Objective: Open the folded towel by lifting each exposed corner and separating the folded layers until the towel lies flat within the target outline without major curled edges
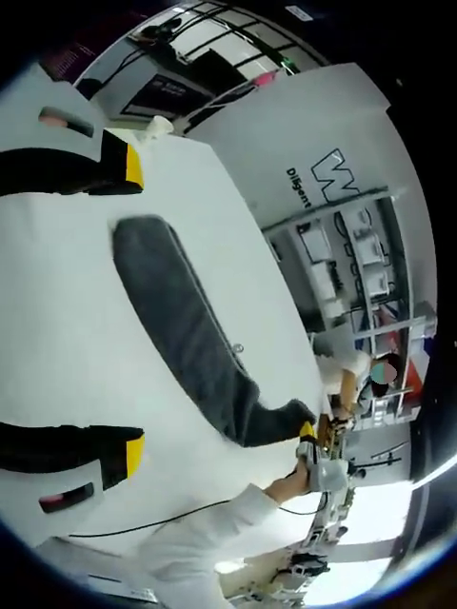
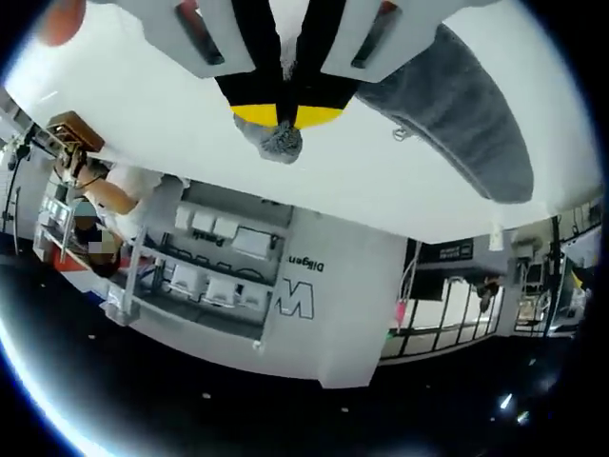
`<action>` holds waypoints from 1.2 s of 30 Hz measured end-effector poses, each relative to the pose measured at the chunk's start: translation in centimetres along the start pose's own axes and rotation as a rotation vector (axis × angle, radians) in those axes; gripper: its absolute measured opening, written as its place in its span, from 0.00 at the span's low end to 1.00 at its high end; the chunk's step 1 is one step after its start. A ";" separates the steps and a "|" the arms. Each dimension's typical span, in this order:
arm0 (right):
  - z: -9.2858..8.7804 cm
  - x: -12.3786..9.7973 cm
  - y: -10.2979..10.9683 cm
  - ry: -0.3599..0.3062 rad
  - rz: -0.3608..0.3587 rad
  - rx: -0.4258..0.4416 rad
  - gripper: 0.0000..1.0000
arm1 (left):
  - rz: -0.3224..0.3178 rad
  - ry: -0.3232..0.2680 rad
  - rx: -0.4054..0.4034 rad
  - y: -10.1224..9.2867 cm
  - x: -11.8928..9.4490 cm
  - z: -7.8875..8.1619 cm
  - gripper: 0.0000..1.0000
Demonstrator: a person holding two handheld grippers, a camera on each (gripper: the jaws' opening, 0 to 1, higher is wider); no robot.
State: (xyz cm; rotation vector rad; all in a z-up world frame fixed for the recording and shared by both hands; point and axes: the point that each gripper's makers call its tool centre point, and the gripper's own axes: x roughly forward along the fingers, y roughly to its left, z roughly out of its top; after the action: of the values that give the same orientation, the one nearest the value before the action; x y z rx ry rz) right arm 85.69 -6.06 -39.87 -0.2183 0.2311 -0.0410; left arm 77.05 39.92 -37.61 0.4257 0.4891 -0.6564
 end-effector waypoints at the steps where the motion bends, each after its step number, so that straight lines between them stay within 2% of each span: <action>1: -0.3 -0.4 -1.0 0.012 -0.045 0.013 0.00 | -0.001 0.001 0.002 0.0 0.0 0.0 1.00; 8: -1.3 -1.5 -3.1 0.030 -0.113 0.052 0.00 | -0.007 -0.001 0.005 0.1 0.0 0.1 1.00; 12: -2.8 -2.3 -3.7 0.053 -0.148 0.066 0.00 | -0.012 -0.006 0.004 0.2 0.0 0.1 1.00; 16: -4.6 -2.9 -4.2 0.082 -0.171 0.053 0.00 | -0.019 -0.009 0.003 0.3 -0.1 0.1 1.00; 23: -8.7 -3.1 -7.1 0.150 -0.221 0.062 0.00 | -0.023 -0.014 -0.002 0.3 0.1 0.3 1.00; 29: -12.7 -4.0 -8.9 0.217 -0.247 0.124 0.00 | -0.025 -0.019 0.000 0.1 0.2 0.5 1.00; 32: -14.2 -3.9 -9.6 0.242 -0.249 0.157 0.00 | -0.027 -0.022 0.003 -0.1 0.1 0.5 1.00; 36: -15.2 -3.9 -10.0 0.262 -0.260 0.182 0.00 | -0.029 -0.029 0.003 -0.1 0.0 0.7 1.00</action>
State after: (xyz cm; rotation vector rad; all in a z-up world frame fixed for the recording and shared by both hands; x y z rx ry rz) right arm 78.21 -18.80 -51.25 -0.0595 0.4566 -0.3492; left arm 77.17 39.50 -37.08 0.4117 0.4673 -0.6899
